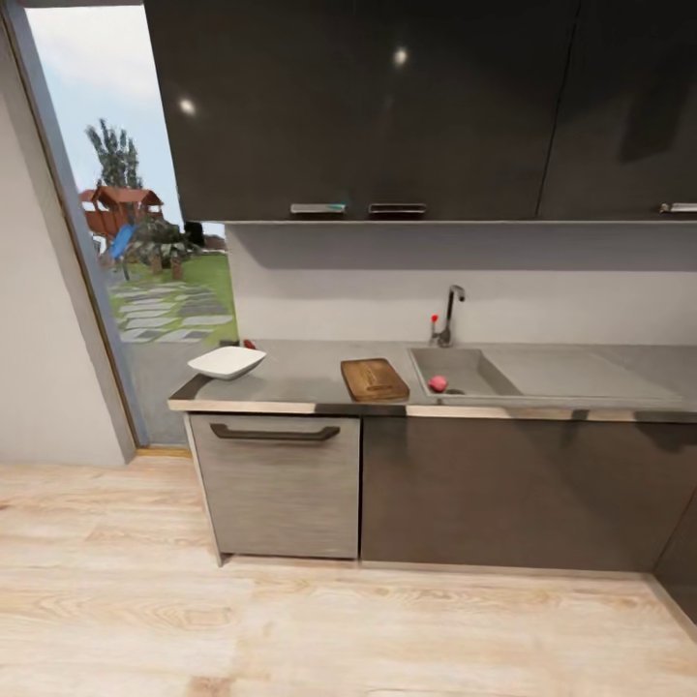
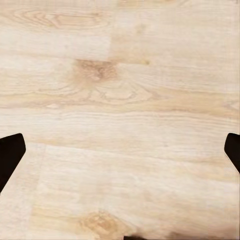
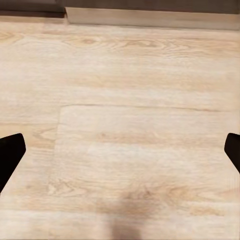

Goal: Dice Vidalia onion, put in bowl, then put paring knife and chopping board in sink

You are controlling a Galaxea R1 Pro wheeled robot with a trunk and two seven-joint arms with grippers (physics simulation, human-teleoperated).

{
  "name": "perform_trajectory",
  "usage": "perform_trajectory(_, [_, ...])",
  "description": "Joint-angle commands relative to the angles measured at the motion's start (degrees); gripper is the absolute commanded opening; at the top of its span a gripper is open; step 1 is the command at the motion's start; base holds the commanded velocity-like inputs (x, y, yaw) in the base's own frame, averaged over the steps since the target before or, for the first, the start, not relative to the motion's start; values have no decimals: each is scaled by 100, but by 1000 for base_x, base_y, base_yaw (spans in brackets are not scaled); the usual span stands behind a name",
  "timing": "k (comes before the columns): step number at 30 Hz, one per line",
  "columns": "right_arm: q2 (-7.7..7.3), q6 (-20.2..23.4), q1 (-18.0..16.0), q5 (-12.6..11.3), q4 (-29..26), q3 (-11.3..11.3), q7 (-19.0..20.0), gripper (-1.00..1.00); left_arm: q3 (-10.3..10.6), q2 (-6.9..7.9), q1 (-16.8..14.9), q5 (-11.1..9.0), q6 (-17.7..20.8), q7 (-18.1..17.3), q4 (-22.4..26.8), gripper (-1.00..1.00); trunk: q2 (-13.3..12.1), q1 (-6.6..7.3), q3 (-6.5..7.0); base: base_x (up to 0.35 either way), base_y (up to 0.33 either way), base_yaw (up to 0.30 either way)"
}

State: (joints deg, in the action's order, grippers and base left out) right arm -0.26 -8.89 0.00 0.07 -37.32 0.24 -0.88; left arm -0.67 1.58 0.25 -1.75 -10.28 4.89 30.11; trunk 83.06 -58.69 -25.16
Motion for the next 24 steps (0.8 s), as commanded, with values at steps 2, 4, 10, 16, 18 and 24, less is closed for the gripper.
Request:
perform_trajectory(2, [-4,-14,0,1,9,3,-9,100,6,0,2,-18,-9,12,6,100,2,-4,-4,322,0,0])
perform_trajectory(4, [-7,-15,0,1,32,3,-9,100,6,0,2,-18,-9,12,5,100,2,-4,-4,322,0,0])
perform_trajectory(10, [-9,-17,0,9,132,11,-6,100,6,1,2,-18,-9,12,5,100,2,-4,-4,310,0,0])
perform_trajectory(16, [-12,-17,0,10,153,11,-2,100,6,0,2,-17,-9,12,5,100,2,-4,-4,115,0,0])
perform_trajectory(18, [-13,-17,0,10,168,12,-1,100,6,0,2,-17,-9,12,4,100,2,-4,-4,22,0,0])
perform_trajectory(24, [-15,-17,0,10,215,12,-3,100,6,1,2,-18,-9,12,4,100,2,-4,-4,6,0,0])
